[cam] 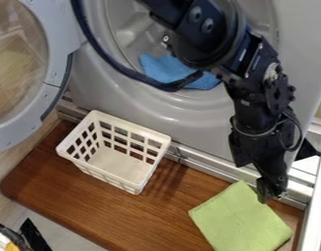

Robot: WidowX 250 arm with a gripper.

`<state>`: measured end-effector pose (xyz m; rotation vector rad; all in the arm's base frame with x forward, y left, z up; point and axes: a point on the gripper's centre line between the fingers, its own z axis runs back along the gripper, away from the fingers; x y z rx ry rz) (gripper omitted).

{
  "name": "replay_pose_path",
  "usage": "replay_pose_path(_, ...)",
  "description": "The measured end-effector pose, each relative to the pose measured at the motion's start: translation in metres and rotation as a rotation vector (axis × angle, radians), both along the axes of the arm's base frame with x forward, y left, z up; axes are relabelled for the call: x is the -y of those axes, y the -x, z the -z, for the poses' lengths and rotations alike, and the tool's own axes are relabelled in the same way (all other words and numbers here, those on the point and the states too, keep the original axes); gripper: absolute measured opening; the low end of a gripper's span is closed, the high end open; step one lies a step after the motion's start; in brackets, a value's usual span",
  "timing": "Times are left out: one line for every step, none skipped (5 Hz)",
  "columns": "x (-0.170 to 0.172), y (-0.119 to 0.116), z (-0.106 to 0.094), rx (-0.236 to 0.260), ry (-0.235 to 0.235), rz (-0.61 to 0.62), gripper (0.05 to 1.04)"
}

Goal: Put the blue towel inside the white basket

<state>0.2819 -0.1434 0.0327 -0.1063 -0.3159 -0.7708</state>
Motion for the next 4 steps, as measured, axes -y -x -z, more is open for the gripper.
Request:
replay_pose_path(-0.002, 0.004, 0.008, -0.024, -0.009, -0.008, 0.999)
replay_pose_path(-0.025, 0.016, 0.007, -0.007, -0.013, -0.086, 0.999)
replay_pose_path(-0.048, 0.021, 0.006, 0.006, -0.014, -0.162, 0.999)
replay_pose_path(-0.075, 0.010, -0.003, 0.069, -0.009, -0.214, 0.999)
